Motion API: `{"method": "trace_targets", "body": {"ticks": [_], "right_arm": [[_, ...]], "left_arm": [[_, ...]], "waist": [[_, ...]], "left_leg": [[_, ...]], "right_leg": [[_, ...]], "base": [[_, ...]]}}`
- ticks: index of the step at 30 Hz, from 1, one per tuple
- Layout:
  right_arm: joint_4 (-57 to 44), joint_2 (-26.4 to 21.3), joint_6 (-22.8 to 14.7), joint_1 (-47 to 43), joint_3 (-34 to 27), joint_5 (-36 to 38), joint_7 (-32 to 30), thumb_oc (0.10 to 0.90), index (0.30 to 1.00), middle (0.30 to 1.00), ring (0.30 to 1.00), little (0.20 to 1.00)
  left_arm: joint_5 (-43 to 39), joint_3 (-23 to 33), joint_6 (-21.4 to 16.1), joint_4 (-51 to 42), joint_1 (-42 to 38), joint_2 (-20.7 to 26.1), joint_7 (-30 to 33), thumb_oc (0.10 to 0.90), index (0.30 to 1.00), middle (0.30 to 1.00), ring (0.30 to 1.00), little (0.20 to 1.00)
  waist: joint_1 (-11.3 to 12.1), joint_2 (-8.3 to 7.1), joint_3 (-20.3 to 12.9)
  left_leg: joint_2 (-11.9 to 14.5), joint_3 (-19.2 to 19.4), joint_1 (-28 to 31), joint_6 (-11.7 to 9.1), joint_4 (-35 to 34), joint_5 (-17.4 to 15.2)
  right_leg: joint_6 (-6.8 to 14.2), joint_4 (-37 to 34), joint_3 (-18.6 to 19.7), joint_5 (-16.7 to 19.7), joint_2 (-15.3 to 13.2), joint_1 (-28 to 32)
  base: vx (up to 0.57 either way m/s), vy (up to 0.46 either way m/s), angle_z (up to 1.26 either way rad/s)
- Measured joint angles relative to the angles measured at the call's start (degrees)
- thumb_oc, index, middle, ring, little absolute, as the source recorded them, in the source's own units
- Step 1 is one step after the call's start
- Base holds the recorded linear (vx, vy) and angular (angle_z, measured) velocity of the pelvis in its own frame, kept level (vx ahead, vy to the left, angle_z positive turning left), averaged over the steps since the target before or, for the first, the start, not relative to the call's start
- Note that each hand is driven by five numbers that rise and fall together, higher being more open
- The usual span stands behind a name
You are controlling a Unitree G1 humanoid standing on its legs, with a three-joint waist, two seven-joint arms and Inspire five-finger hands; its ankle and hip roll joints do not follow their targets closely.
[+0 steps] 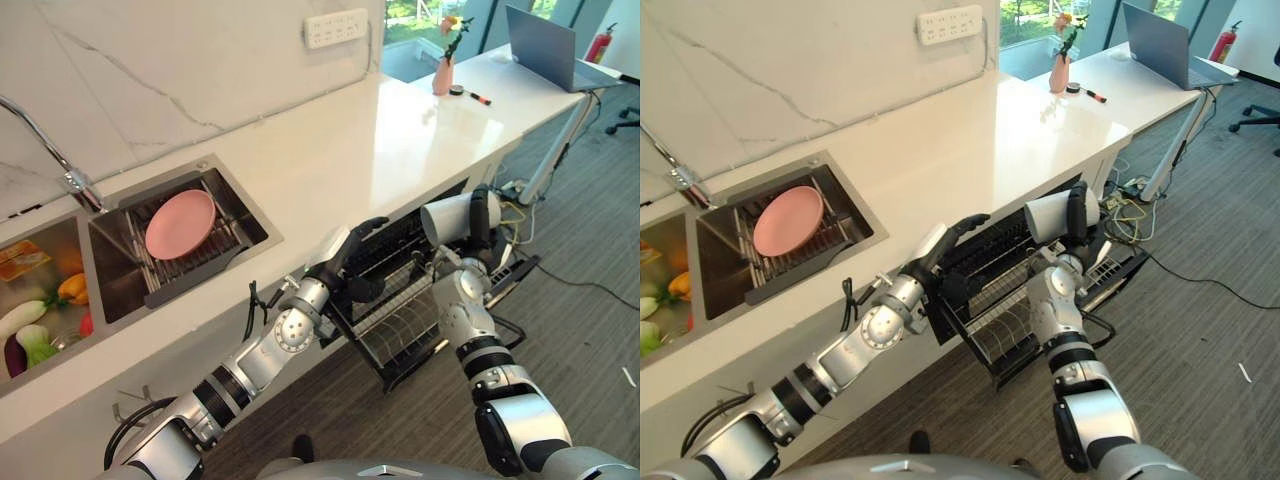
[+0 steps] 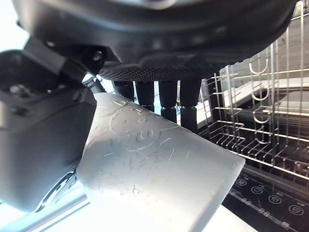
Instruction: Place the dishes in the dishwasher.
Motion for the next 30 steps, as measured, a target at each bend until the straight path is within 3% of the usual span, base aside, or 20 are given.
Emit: {"method": "trace_targets", "body": {"ticks": [8,9,12,14,15,20,25,30], "right_arm": [[2.6,0.8,2.9,0.4,2.6,-0.6,1.6,0.400,0.300,0.300,0.300,0.300],[2.8,-1.6,4.7,1.0,3.8,-2.4,3.3,0.400,0.300,0.300,0.300,0.300],[2.8,-3.6,5.7,1.4,4.0,-2.7,4.5,0.400,0.300,0.300,0.300,0.300],[3.3,-6.0,7.4,2.0,4.0,-5.1,7.3,0.400,0.300,0.300,0.300,0.300],[5.6,-7.5,8.7,2.1,3.5,-6.5,8.4,0.400,0.300,0.300,0.300,0.300],[9.7,-6.5,11.3,2.1,5.3,-6.6,12.8,0.400,0.300,0.300,0.300,0.300],[13.3,-4.8,12.2,2.2,9.8,-6.8,16.6,0.400,0.300,0.300,0.300,0.300],[14.3,-4.1,13.9,2.3,11.8,-9.4,18.4,0.400,0.300,0.300,0.300,0.300]], "left_arm": [[-4.8,2.4,-1.3,-0.5,2.9,-0.5,-1.5,0.800,0.900,0.900,0.900,0.900],[-11.5,4.9,-1.8,-2.2,8.9,0.4,-4.0,0.800,0.900,0.900,0.900,0.900],[-16.6,5.3,-1.7,-3.3,14.5,3.0,-5.8,0.800,0.900,0.900,0.900,0.900],[-28.0,7.3,-1.5,-4.1,25.9,8.0,-10.8,0.800,0.900,0.900,0.900,0.900],[-35.7,7.5,1.7,-1.7,32.0,11.0,-13.5,0.800,0.900,0.900,0.900,0.900],[-47.1,7.6,7.1,4.4,40.5,14.6,-17.9,0.800,0.900,0.900,0.900,0.900],[-48.8,9.8,7.5,7.1,39.4,14.9,-21.5,0.800,0.900,0.900,0.900,0.900],[-46.2,14.2,7.5,15.6,39.0,10.7,-21.6,0.800,0.900,0.900,0.900,0.900]], "waist": [[0.0,-0.38,0.3],[0.1,-0.50,0.4],[0.3,-0.51,0.5],[0.6,-0.68,1.1],[1.0,-0.67,1.4],[1.7,-0.03,1.7],[2.5,0.36,1.7],[2.6,0.42,1.4]], "left_leg": [[0.0,-0.2,0.1,0.0,0.0,0.0],[0.0,-0.4,0.1,0.0,0.0,0.0],[0.0,-0.4,0.1,0.0,0.0,0.0],[0.1,-0.5,0.4,-0.2,-0.2,0.2],[0.0,-0.8,0.5,-0.2,-0.3,0.2],[0.1,-1.4,0.7,-0.3,-0.3,0.0],[0.1,-1.6,0.8,-0.3,-0.3,-0.3],[-0.1,-1.7,0.3,0.1,-0.3,-0.1]], "right_leg": [[0.0,0.0,-0.3,0.0,0.0,0.2],[0.0,0.0,-0.6,-0.1,0.0,0.3],[0.0,0.0,-0.8,-0.1,0.0,0.4],[0.0,0.0,-0.9,-0.2,0.1,0.7],[-0.1,-0.1,-1.3,-0.5,0.1,1.1],[-0.2,-0.2,-1.7,-0.6,0.2,1.6],[-0.2,-0.2,-2.1,-0.6,0.2,1.9],[-0.2,0.0,-2.3,-0.5,0.1,1.5]], "base": [[0.00,0.000,0.01],[0.00,-0.001,0.04],[-0.01,-0.004,0.02],[0.00,-0.008,0.03],[0.00,-0.011,0.08],[0.01,-0.002,0.08],[0.00,0.005,0.05],[0.00,0.001,0.01]]}}
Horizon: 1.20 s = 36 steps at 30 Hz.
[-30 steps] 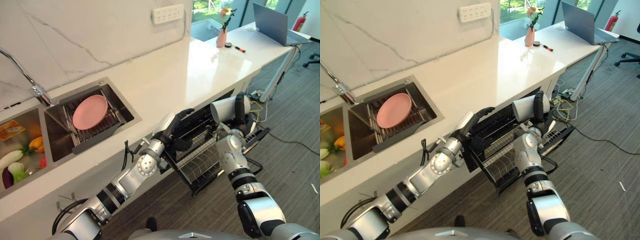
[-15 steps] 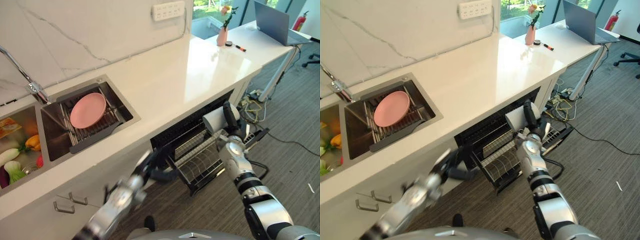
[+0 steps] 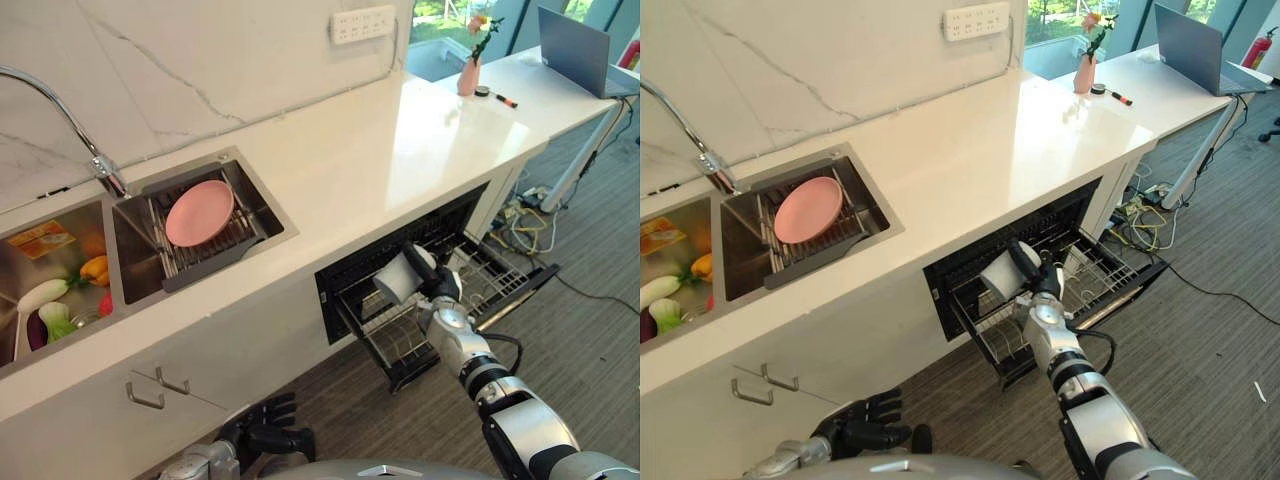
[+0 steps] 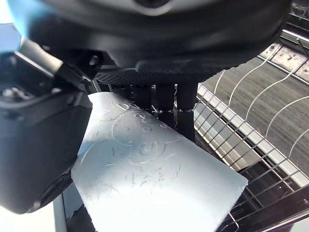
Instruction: Place the dishes in the dishwasher.
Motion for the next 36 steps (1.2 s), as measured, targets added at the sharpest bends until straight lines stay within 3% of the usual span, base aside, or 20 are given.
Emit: {"method": "trace_targets", "body": {"ticks": [5,14,19,27,36], "right_arm": [[3.2,-3.5,1.1,-1.8,0.0,-6.7,1.5,0.400,0.300,0.300,0.300,0.300],[14.6,-11.3,2.7,-8.2,-0.5,-13.6,1.0,0.400,0.300,0.300,0.300,0.300],[17.7,-10.4,3.8,-8.8,3.7,-20.3,2.9,0.400,0.300,0.300,0.300,0.300],[18.0,-8.9,4.7,-9.0,8.6,-27.0,6.9,0.400,0.300,0.300,0.300,0.300],[16.0,-12.3,4.4,-10.1,20.3,-41.1,10.9,0.400,0.300,0.300,0.300,0.300]], "left_arm": [[7.6,2.6,-1.8,5.6,1.1,-2.5,0.0,0.800,0.900,0.900,0.900,0.900],[8.8,5.9,-5.4,13.7,-2.0,-7.3,-0.5,0.800,0.900,0.900,0.900,0.900],[9.3,6.8,-6.4,18.8,-5.5,-10.1,0.4,0.800,0.900,0.900,0.900,0.900],[10.8,6.8,-7.5,18.5,-6.3,-10.6,1.3,0.800,0.900,0.900,0.900,0.900],[10.9,6.8,-8.6,18.1,-7.0,-10.7,0.0,0.800,0.900,0.900,0.900,0.900]], "waist": [[0.9,0.10,-1.4],[1.6,1.62,-0.3],[1.7,1.94,2.1],[2.4,1.86,3.6],[3.6,2.09,5.1]], "left_leg": [[0.0,-0.5,-2.0,-0.1,0.0,0.3],[0.3,-2.6,-8.0,-0.2,0.3,2.4],[0.5,-2.6,-8.6,-0.3,0.3,2.5],[0.3,-2.4,-9.3,-0.4,0.3,2.5],[0.2,-3.7,-10.3,-0.4,0.3,2.7]], "right_leg": [[-0.1,0.0,-0.6,-0.1,0.1,-1.7],[-0.3,0.0,-2.3,0.9,0.8,-6.9],[-0.4,0.0,-2.1,1.0,1.0,-7.5],[-0.3,0.0,-2.2,1.0,0.8,-8.2],[-0.3,0.0,-3.7,0.9,1.0,-8.3]], "base": [[-0.05,0.013,0.06],[-0.05,0.006,0.10],[0.00,0.000,0.00],[0.00,0.003,0.00],[-0.01,-0.004,0.08]]}}
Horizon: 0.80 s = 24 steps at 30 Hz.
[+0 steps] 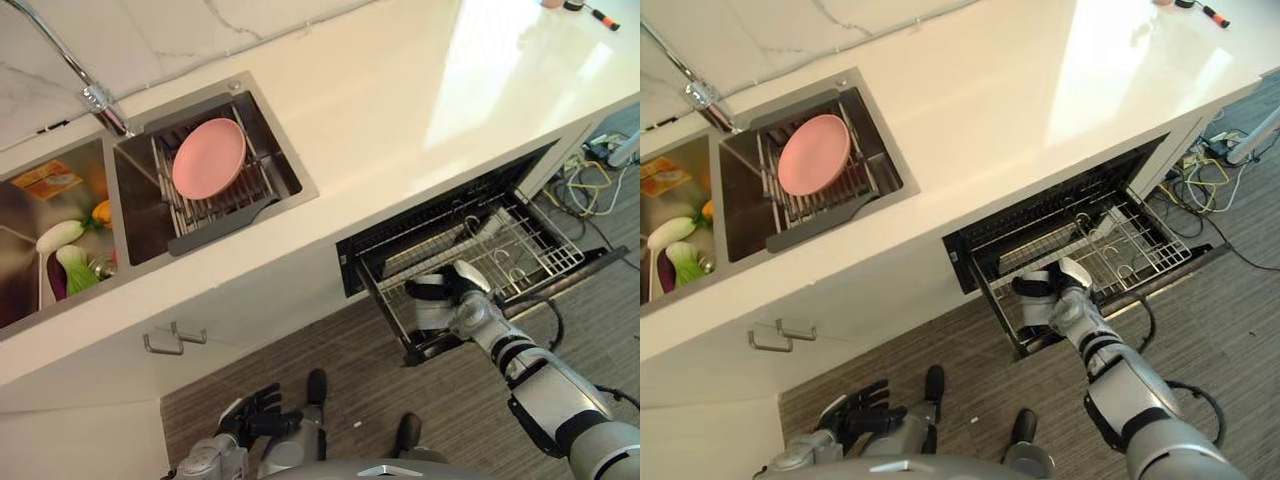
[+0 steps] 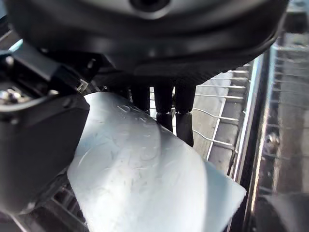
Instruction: Place the dishes in the dishwasher.
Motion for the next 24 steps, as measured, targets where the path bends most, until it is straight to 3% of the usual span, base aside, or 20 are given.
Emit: {"method": "trace_targets", "body": {"ticks": [1,2,8,11,16,18,20,24], "right_arm": [[-0.4,-0.4,-0.3,-0.4,1.2,-1.8,0.2,0.543,0.514,0.514,0.514,0.514],[-0.4,-0.5,-0.7,-0.9,1.3,-3.5,0.3,0.800,0.900,0.900,0.900,0.900],[-1.0,-1.0,-0.9,-1.5,3.1,-7.9,1.5,0.800,0.900,0.900,0.900,0.900],[-1.0,-0.5,-0.9,-1.5,3.0,-7.8,1.5,0.800,0.900,0.900,0.900,0.900],[-1.0,0.4,-0.8,-1.5,-1.6,-7.2,1.1,0.800,0.900,0.900,0.900,0.900],[-1.6,1.8,-0.5,-1.4,-4.4,-4.3,0.1,0.800,0.900,0.900,0.900,0.900],[-8.9,1.6,0.0,1.0,-8.1,-0.9,-0.7,0.800,0.900,0.900,0.900,0.900],[-18.9,0.6,0.1,3.9,-8.4,-0.4,-2.1,0.800,0.900,0.900,0.900,0.900]], "left_arm": [[0.0,0.0,-0.2,0.0,0.0,0.0,-0.1,0.800,0.900,0.900,0.900,0.900],[0.0,0.0,-0.3,0.0,0.0,0.0,-0.3,0.800,0.900,0.900,0.900,0.900],[0.5,0.4,-1.3,2.2,-1.3,-0.8,-1.1,0.800,0.900,0.900,0.900,0.900],[1.9,2.5,-1.9,7.7,-3.9,-3.4,-1.0,0.800,0.900,0.900,0.900,0.900],[4.7,2.5,-2.0,10.5,-6.2,-4.0,-0.6,0.800,0.900,0.900,0.900,0.900],[7.2,4.0,-2.0,12.2,-6.8,-4.4,0.3,0.800,0.900,0.900,0.900,0.900],[8.7,6.3,-2.0,14.9,-7.8,-5.2,0.6,0.800,0.900,0.900,0.900,0.900],[11.3,7.6,-1.8,16.5,-8.2,-5.3,2.0,0.800,0.900,0.900,0.900,0.900]], "waist": [[0.2,-0.06,0.1],[0.3,-0.08,0.2],[1.3,-0.27,0.6],[1.3,-0.32,0.6],[1.1,-0.47,0.6],[-0.1,-1.42,0.4],[-0.8,-2.15,0.4],[-2.4,-3.31,-0.2]], "left_leg": [[0.0,-0.1,0.0,0.0,0.0,0.0],[-0.1,-0.2,-0.1,0.0,0.0,0.1],[-0.3,-1.4,-0.7,-0.1,0.0,0.3],[-0.4,-1.6,-0.7,0.0,0.0,0.4],[-0.4,-1.8,-0.5,0.0,0.0,0.5],[-0.4,-1.6,0.1,-0.1,0.0,0.4],[-0.3,-1.3,0.4,-0.1,0.0,0.4],[-0.3,-0.9,1.8,0.0,-0.1,0.2]], "right_leg": [[0.0,0.0,-0.1,0.0,0.0,0.0],[0.0,0.0,-0.2,0.0,0.0,0.0],[0.1,0.0,-1.5,-0.2,0.0,0.2],[0.1,0.0,-1.7,-0.2,-0.1,0.3],[0.1,0.0,-1.8,-0.2,0.0,0.6],[0.1,0.0,-1.6,-0.2,0.0,1.1],[0.1,0.0,-1.3,-0.2,-0.1,1.2],[0.1,0.0,-1.1,-0.2,-0.2,2.5]], "base": [[-0.02,0.002,0.08],[-0.01,-0.006,0.06],[0.00,-0.009,0.11],[0.00,-0.006,0.04],[0.00,0.000,0.01],[0.02,0.008,-0.02],[0.04,0.006,-0.08],[0.04,0.007,-0.06]]}}
